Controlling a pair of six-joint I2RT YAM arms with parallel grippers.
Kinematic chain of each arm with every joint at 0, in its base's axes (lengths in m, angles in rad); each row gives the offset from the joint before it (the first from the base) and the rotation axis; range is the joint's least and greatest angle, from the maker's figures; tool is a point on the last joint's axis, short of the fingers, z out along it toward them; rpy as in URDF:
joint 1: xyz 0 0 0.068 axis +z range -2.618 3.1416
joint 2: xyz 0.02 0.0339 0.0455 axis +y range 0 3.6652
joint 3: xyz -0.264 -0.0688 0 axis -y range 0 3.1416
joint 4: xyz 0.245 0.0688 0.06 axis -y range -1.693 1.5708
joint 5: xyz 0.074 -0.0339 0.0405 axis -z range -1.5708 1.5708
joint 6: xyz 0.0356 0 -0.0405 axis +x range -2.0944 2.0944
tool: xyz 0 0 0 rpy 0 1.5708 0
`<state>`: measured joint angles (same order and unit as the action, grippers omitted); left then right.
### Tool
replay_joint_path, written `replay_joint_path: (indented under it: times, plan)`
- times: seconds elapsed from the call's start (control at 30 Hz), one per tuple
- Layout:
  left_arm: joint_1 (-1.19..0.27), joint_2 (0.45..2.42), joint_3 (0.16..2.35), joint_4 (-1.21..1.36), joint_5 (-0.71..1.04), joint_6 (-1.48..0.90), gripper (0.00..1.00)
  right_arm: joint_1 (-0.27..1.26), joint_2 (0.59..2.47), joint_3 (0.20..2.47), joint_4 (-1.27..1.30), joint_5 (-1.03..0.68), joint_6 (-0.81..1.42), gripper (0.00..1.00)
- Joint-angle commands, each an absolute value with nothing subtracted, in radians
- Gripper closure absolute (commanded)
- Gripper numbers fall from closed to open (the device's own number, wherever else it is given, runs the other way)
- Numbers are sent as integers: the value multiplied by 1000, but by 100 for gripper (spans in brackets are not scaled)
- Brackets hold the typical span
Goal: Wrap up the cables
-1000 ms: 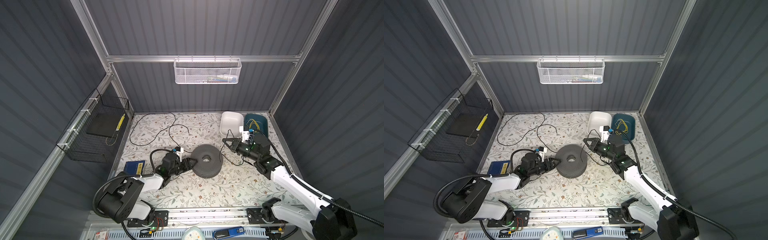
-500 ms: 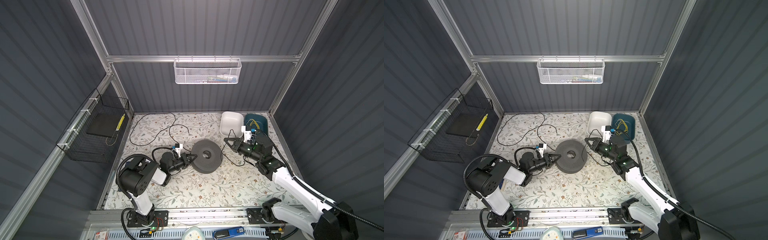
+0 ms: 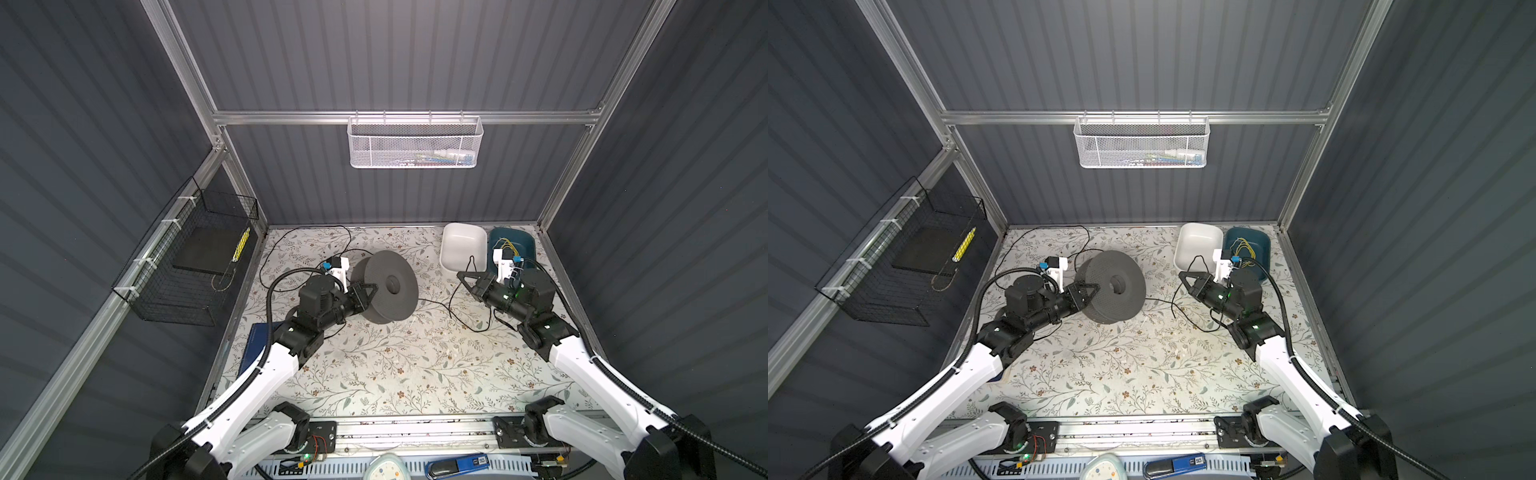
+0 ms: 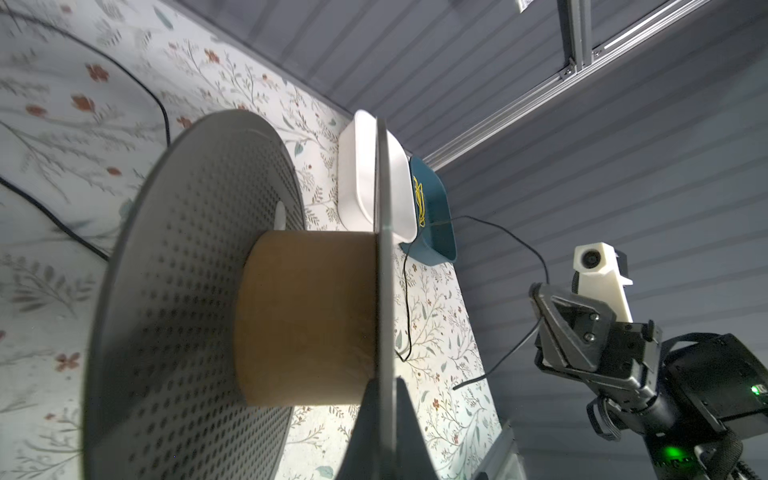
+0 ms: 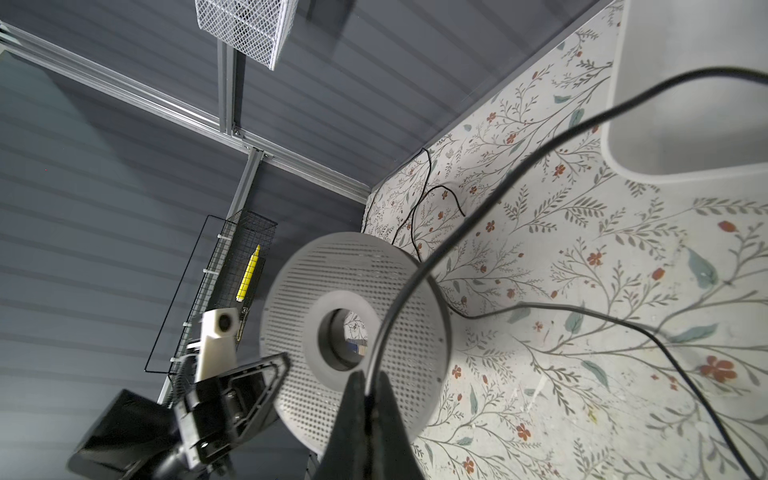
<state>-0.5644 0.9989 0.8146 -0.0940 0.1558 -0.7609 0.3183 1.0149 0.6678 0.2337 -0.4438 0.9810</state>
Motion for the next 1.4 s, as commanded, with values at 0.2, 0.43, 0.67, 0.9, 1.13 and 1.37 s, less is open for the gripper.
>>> replay_joint_path:
  times: [0.2, 0.43, 0.67, 0.9, 1.13, 1.37]
  plan:
    - [-1021, 1187, 1090, -510, -597, -656, 100, 296, 1040, 695, 285, -462, 994, 100]
    - [-1239, 1376, 1234, -716, -945, -892, 100, 281, 1052, 696, 279, -462, 992, 100]
    - [-1265, 1405, 1159, -582, -903, -1040, 100, 275, 1055, 690, 269, -457, 985, 100]
    - [-1265, 1506, 1202, -568, -910, -979, 100, 274, 1057, 684, 276, -460, 989, 100]
    - [-1265, 1560, 1191, -532, -938, -976, 100, 275, 1052, 674, 279, -463, 1000, 100]
    - [-1266, 1526, 1143, -467, -918, -944, 100, 274, 1031, 674, 263, -461, 996, 100]
